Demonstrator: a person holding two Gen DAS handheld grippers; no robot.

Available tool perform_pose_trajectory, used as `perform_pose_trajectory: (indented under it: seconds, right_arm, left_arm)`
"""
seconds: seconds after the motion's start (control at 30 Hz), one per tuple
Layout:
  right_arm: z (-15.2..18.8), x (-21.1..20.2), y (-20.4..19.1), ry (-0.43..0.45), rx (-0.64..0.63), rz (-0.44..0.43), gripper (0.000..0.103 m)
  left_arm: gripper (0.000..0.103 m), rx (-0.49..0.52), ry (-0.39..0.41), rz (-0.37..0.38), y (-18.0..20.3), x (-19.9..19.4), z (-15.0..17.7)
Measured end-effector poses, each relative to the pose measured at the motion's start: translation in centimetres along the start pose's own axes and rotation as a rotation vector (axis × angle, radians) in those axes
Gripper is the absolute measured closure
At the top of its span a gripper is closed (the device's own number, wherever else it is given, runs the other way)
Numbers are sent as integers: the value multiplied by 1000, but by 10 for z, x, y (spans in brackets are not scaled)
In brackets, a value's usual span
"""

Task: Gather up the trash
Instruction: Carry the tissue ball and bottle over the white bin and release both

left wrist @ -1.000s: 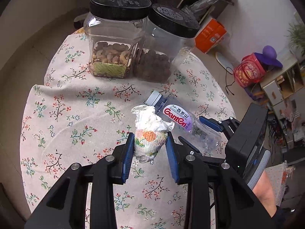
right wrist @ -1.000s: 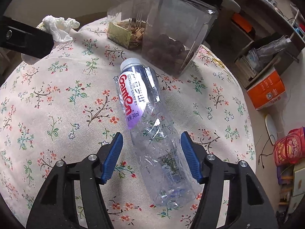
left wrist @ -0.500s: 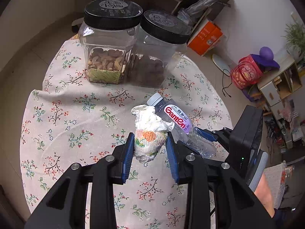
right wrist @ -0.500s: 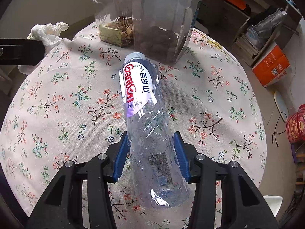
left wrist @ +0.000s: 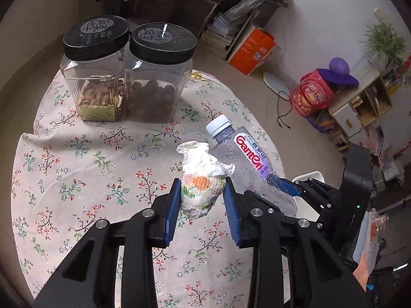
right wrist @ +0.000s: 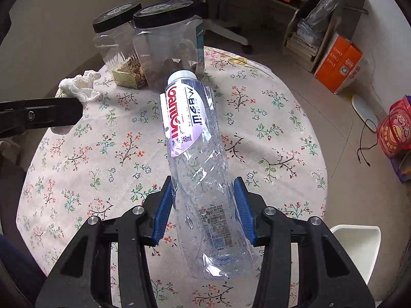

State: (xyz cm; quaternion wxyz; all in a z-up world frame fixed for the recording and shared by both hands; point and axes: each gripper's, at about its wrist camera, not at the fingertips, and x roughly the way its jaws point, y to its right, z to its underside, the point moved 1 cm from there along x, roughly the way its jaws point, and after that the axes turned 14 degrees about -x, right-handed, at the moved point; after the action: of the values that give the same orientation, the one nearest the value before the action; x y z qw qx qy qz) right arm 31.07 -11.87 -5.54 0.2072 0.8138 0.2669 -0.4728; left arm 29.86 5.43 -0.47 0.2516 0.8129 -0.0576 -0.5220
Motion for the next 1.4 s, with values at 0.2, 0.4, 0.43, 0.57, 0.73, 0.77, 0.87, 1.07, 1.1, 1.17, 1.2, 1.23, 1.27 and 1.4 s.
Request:
perform_pose_trajectory:
  seconds: [0.2,0.4,0.43,0.57,0.73,0.77,0.87,1.07,1.1,1.17,1.2,1.23,1.27,1.4]
  right_arm:
    - [36,-59,50,75,136,25,59]
    - [92,-119,100,125,246,90,58]
    - [102,-126,108,130,271,105,58]
    - [148,-145,138,126,399,142,58]
    - [202,-155,161,108,526,165,58]
    - [210,-153,165,94,545,172,58]
    - [228,-145,176,50,583,181,58]
    - [245,-120,186,-34,611,154,58]
    - [247,-119,188,-35,619,150,58]
    - [247,-114,192,-33,635,136,58]
    - [248,-111,193,-35,643,130,57]
    - [246,-108,195,-37,647,127,57]
    - [245,-105,196,-40,647,127,57]
    - [247,-91,204,-65,669,115,57]
  left_arm:
    - [70,25,-19,98,43,4,16]
    - [70,78,-84,178,95,25,44]
    - [70,88,-100,190,104,31,49]
    - [70,137,-158,225,146,54,75]
    - [70,207,-229,241,197,86,114]
    - [70,219,-241,241,205,92,121]
    - [70,239,-282,234,225,115,142]
    - [69,216,-323,227,245,149,161]
    - [69,210,-320,231,247,151,161]
    - [56,185,-312,237,250,155,159]
    - [51,173,-301,231,250,156,158]
    - [50,169,-286,222,251,156,156]
    - [50,170,-279,217,251,156,155]
    - [50,162,-265,203,245,154,150]
